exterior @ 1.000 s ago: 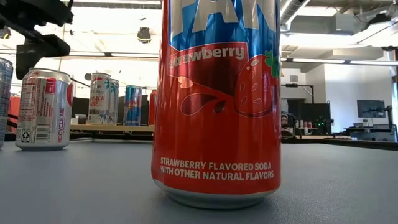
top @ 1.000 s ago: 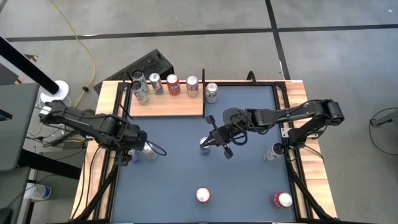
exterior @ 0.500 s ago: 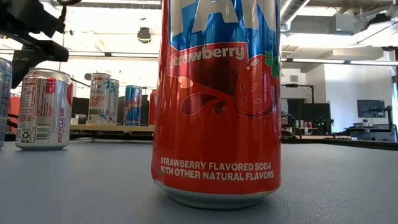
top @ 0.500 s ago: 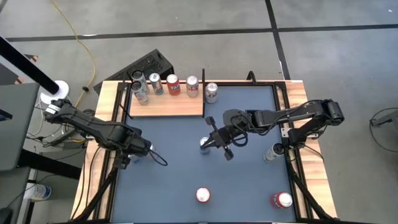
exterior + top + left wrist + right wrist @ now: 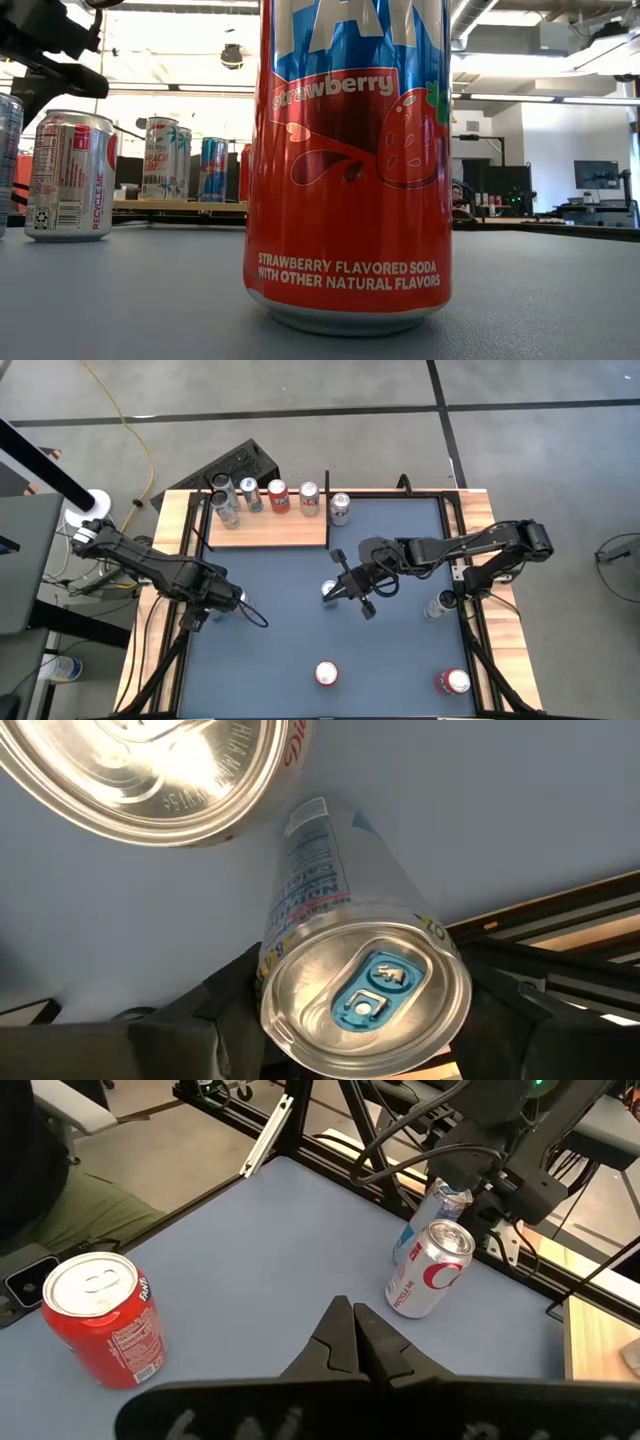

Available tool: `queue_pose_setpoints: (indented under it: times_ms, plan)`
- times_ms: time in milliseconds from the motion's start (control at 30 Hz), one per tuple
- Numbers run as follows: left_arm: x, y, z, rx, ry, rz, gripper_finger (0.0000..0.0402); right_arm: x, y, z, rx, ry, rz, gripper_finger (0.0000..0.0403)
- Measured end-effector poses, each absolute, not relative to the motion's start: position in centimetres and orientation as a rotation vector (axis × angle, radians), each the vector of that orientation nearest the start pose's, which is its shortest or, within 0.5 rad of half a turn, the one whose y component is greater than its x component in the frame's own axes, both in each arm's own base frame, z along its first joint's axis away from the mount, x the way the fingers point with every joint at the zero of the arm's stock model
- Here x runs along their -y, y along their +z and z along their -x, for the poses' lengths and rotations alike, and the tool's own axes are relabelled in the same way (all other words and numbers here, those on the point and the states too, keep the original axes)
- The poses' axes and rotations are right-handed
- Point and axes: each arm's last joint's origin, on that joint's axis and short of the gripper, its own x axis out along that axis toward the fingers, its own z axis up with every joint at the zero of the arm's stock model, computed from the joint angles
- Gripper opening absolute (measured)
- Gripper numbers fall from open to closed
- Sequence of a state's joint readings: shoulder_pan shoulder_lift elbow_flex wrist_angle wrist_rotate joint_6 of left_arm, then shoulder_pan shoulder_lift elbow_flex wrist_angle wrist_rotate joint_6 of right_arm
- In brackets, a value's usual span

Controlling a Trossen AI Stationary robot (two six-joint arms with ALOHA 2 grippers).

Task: Place canned beverage on shelf
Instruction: Put the left blue soda can on the shelf aligned with the other blue soda can

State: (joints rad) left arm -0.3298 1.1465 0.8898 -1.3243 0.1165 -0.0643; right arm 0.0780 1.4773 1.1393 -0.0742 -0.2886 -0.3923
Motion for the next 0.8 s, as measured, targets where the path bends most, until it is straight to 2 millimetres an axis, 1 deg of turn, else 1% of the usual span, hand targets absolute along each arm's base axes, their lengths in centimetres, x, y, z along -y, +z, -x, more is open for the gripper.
queue_pose_setpoints:
  times_ms: [133, 300, 500, 633, 800]
  plan:
    - [5.6, 24.9, -15.3, -1.594, -0.288, -0.121, 0.0223, -3.4, 30.3, -33.2, -0.336, 0.436, 0.337, 0.0000]
    - [5.4, 26.8, -15.2, -1.587, -0.244, -0.152, 0.0223, -3.4, 30.3, -33.2, -0.338, 0.435, 0.331, 0.0000]
    - [4.9, 29.0, -14.9, -1.585, -0.128, -0.211, 0.0223, -3.4, 30.3, -33.2, -0.340, 0.435, 0.329, 0.0000]
    - [4.6, 29.9, -14.9, -1.569, -0.083, -0.231, 0.0223, -3.4, 30.3, -33.2, -0.340, 0.435, 0.329, 0.0000]
    - [3.7, 30.2, -15.2, -1.553, -0.042, -0.293, 0.0223, -3.4, 30.2, -33.2, -0.349, 0.436, 0.328, 0.0000]
